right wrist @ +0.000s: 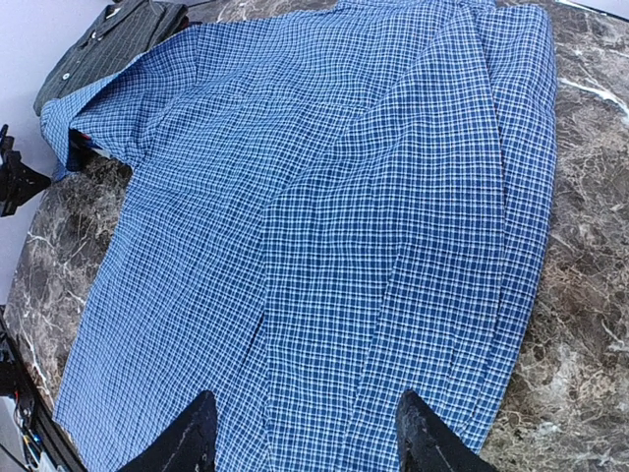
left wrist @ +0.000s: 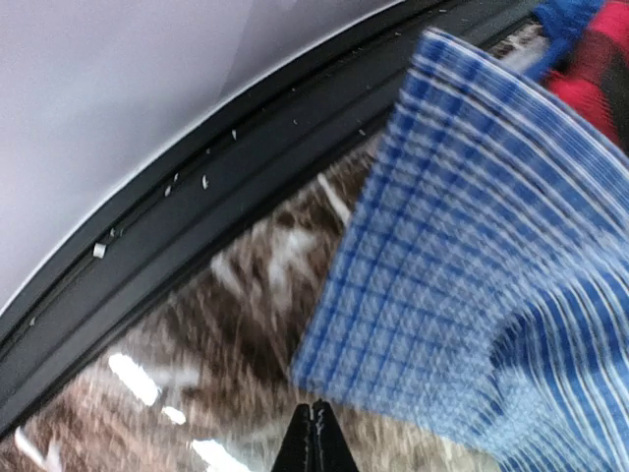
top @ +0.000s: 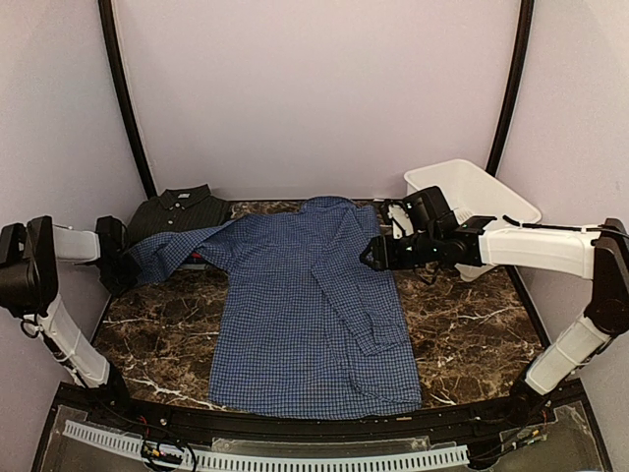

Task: Fold and stack the long sleeve shirts
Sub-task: Pick up the sleeve from the 1/3-folded shirt, then pass from the left arm to the right

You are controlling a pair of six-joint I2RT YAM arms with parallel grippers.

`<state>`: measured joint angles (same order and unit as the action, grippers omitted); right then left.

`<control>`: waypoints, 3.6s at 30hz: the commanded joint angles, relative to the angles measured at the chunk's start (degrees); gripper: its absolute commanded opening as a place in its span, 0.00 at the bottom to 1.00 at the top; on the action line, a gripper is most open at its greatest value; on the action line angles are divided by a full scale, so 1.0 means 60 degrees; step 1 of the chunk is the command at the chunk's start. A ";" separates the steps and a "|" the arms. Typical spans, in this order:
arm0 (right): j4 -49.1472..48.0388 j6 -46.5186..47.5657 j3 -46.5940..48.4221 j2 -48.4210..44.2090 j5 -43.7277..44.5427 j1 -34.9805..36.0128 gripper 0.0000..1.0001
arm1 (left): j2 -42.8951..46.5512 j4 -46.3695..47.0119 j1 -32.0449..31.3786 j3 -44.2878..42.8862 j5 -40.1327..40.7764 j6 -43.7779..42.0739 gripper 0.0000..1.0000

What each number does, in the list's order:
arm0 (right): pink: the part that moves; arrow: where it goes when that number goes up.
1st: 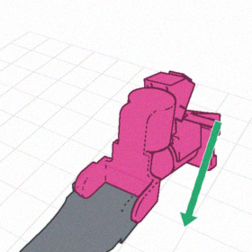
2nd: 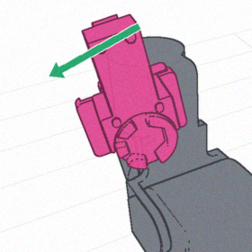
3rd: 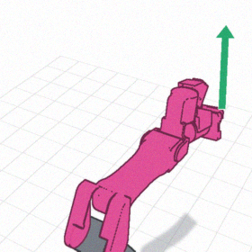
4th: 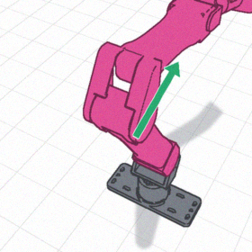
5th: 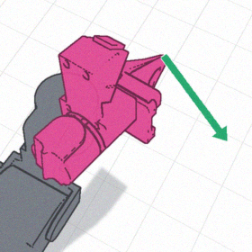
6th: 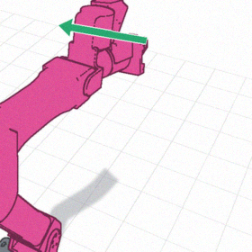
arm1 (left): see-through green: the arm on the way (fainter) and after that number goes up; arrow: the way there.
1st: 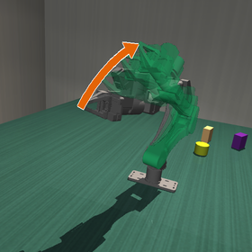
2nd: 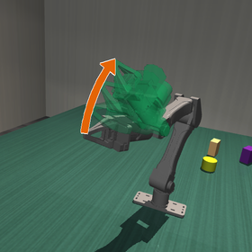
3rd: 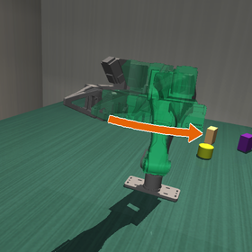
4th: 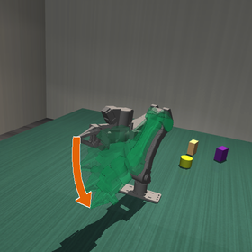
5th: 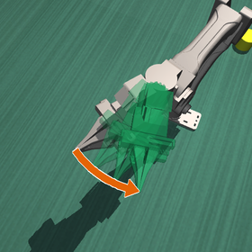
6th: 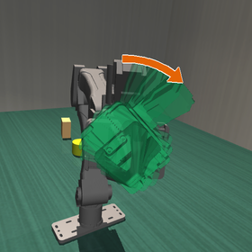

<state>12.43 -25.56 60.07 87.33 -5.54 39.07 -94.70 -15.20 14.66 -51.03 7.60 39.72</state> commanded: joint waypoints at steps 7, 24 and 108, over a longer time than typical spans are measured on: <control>-0.0473 -0.0003 0.0283 0.0313 -0.0292 0.0051 0.59 | 0.2746 -0.0455 -0.1374 0.1623 -0.0186 0.0618 0.06; -0.0539 -0.0077 0.0005 0.0071 -0.0408 0.0051 0.59 | -0.1011 -0.0541 -0.0207 -0.1139 0.0666 -0.0619 0.70; -0.2367 0.0410 0.2579 0.2509 0.0875 0.2761 0.70 | 0.2027 0.7307 -0.8049 0.0479 -0.4376 1.0027 0.00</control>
<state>1.52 -25.04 72.44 99.92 -3.05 55.11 -82.28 26.65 -33.28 -46.02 -17.17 99.70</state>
